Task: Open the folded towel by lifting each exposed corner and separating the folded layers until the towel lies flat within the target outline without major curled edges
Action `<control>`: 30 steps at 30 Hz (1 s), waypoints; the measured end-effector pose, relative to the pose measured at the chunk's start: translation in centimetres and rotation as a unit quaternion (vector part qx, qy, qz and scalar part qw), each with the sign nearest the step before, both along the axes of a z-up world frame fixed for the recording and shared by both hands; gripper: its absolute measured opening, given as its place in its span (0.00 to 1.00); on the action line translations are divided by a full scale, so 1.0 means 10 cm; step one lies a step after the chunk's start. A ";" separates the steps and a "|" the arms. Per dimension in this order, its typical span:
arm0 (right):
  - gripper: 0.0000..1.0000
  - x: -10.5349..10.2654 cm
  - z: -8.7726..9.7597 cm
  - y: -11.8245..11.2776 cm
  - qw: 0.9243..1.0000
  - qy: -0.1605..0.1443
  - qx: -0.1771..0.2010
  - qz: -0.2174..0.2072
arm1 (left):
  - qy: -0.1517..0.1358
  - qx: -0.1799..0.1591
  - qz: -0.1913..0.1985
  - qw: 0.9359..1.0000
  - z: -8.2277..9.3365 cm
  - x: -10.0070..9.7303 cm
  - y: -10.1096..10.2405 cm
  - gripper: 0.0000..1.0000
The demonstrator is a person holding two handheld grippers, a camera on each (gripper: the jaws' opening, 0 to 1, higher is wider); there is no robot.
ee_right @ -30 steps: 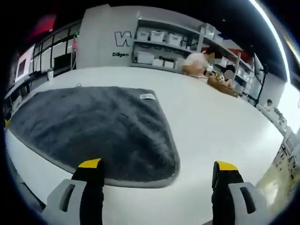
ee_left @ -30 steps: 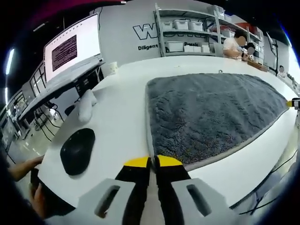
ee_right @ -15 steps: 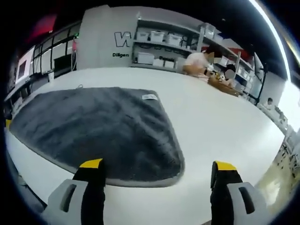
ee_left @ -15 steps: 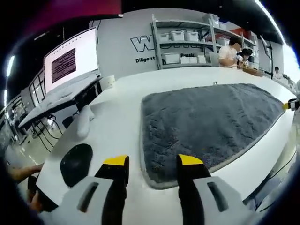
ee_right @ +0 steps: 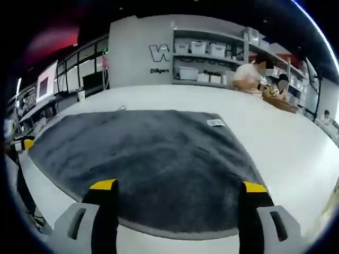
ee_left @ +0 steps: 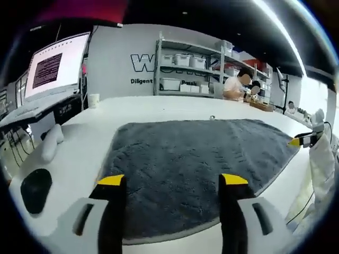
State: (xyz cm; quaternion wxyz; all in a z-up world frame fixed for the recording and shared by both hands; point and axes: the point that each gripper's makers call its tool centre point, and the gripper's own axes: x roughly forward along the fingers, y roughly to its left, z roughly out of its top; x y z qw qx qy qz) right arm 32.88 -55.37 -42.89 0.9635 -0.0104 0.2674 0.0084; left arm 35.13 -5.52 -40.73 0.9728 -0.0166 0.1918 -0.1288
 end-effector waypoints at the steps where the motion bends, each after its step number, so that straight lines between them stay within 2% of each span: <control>1: 0.95 0.02 -0.05 0.10 1.000 0.015 -0.010 0.015 | 0.000 -0.004 0.007 1.000 -0.01 0.03 0.00 0.80; 5: 0.94 0.10 -0.05 0.30 0.999 0.010 0.015 0.036 | 0.012 -0.022 0.006 1.000 -0.07 0.07 -0.08 0.90; 9: 0.94 0.15 -0.05 0.44 0.999 0.008 0.013 0.048 | 0.021 -0.010 0.002 1.000 -0.15 0.09 -0.17 0.95; 11: 0.94 0.17 -0.04 0.50 0.998 0.006 0.015 0.056 | 0.029 0.009 0.005 1.000 -0.21 0.10 -0.19 0.95; 14: 0.94 0.19 -0.06 0.55 0.998 0.005 0.021 0.060 | 0.034 0.016 0.011 0.999 -0.26 0.12 -0.22 0.96; 16: 0.93 0.18 -0.11 0.59 0.997 0.014 0.018 0.068 | 0.042 0.028 0.011 0.999 -0.31 0.12 -0.24 0.96; 18: 0.93 0.17 -0.15 0.61 0.997 0.024 0.013 0.072 | 0.046 0.065 0.014 0.997 -0.35 0.11 -0.20 0.94; 20: 0.93 0.16 -0.19 0.61 0.997 0.029 0.005 0.075 | 0.043 0.056 0.017 0.997 -0.34 0.11 -0.21 0.94; 30: 0.94 0.14 -0.19 0.61 0.995 0.035 0.003 0.098 | 0.045 0.060 0.008 0.997 -0.34 0.10 -0.21 0.94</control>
